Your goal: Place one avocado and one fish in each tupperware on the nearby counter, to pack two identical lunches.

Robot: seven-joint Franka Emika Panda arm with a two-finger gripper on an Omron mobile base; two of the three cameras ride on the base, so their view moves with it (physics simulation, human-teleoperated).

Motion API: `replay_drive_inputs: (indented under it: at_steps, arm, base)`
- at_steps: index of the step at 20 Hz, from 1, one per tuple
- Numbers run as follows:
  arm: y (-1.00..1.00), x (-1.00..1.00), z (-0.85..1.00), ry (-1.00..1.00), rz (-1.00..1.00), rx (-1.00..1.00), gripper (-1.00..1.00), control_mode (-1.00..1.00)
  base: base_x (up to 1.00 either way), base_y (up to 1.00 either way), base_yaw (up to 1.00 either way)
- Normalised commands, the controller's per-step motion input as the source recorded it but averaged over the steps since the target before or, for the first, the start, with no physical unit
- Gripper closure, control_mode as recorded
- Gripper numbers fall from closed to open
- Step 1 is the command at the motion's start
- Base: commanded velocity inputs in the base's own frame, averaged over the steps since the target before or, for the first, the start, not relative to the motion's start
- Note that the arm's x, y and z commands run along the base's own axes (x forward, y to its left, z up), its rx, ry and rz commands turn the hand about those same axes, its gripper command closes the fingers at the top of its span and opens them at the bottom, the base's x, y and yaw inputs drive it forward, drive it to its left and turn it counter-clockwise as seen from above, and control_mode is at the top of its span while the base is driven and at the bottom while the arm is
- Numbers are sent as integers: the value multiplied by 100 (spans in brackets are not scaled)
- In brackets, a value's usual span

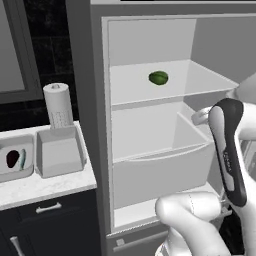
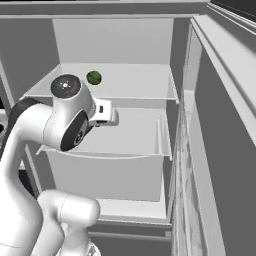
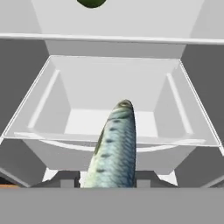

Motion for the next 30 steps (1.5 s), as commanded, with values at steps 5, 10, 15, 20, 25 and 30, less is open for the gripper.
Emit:
replay_drive_inputs:
  at_steps: [5, 10, 15, 20, 25, 30]
  arm:
    - [0, 0, 0, 0, 0, 0, 100, 100]
    - [0, 0, 0, 0, 0, 0, 100, 100]
    - [0, 0, 0, 0, 0, 0, 100, 100]
    - [0, 0, 0, 0, 0, 0, 100, 100]
    - [0, 0, 0, 0, 0, 0, 100, 100]
    - [0, 0, 0, 0, 0, 0, 100, 100]
  base:
    - [-100, 49, 0]
    - [-83, 100, 0]
    - [-11, 100, 0]
    - [42, 100, 0]
    - [99, 82, -1]
    - [100, 3, -9]
